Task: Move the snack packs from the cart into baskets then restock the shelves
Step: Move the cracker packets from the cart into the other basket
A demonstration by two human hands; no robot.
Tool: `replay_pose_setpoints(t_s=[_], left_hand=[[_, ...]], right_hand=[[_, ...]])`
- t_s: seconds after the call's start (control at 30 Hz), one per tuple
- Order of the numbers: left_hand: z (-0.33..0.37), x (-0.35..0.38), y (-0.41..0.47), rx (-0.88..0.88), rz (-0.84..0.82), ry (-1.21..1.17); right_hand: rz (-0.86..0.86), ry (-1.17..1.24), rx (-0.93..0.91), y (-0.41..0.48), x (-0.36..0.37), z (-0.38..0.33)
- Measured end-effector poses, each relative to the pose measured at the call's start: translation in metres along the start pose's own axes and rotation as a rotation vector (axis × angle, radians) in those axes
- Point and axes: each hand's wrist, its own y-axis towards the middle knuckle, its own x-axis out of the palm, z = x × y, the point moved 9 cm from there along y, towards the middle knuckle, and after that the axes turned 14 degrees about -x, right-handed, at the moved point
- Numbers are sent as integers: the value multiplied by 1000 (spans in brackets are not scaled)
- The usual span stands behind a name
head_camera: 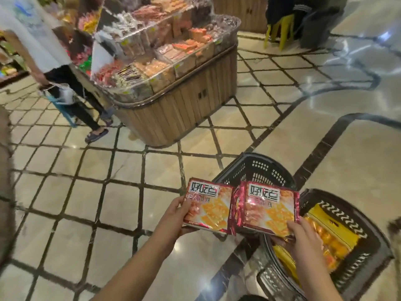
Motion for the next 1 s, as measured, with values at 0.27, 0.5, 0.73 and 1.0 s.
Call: replay_pose_setpoints(t_s=[0.27, 0.5, 0.73, 1.0], left_hand=[[75, 80, 83, -11, -119, 193], [119, 131, 158, -33, -256, 316], [176, 156, 247, -66, -429, 501], [205, 177, 348, -101, -463, 707]], right_hand=[[222, -73, 14, 70, -20, -6], [365, -61, 37, 104, -23, -4], [506, -149, 47, 151, 20, 3], [667, -156, 163, 208, 54, 61]])
